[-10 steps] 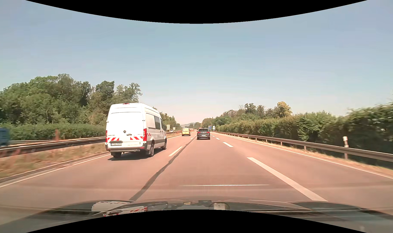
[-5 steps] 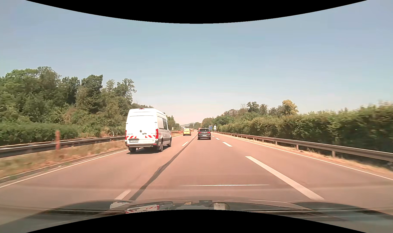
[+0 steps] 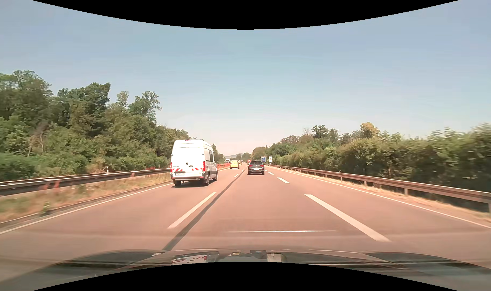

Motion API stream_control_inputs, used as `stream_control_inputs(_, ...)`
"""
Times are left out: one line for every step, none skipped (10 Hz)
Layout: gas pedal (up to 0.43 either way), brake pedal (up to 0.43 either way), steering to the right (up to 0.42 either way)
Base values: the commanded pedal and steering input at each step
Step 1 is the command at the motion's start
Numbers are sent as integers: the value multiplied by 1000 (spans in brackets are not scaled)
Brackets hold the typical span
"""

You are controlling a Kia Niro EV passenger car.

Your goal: Follow the waypoints while adhering to traffic rules and regulations

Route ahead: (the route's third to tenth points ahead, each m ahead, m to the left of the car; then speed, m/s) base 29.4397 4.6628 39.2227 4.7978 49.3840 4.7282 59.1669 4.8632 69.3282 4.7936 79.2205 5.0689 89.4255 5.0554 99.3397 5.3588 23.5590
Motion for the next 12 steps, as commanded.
stream_control_inputs(240, 0, 0)
stream_control_inputs(240, 0, 0)
stream_control_inputs(240, 0, 0)
stream_control_inputs(240, 0, 0)
stream_control_inputs(240, 0, 0)
stream_control_inputs(240, 0, 0)
stream_control_inputs(240, 0, 0)
stream_control_inputs(240, 0, 0)
stream_control_inputs(240, 0, -1)
stream_control_inputs(240, 0, -1)
stream_control_inputs(240, 0, -1)
stream_control_inputs(240, 0, -1)
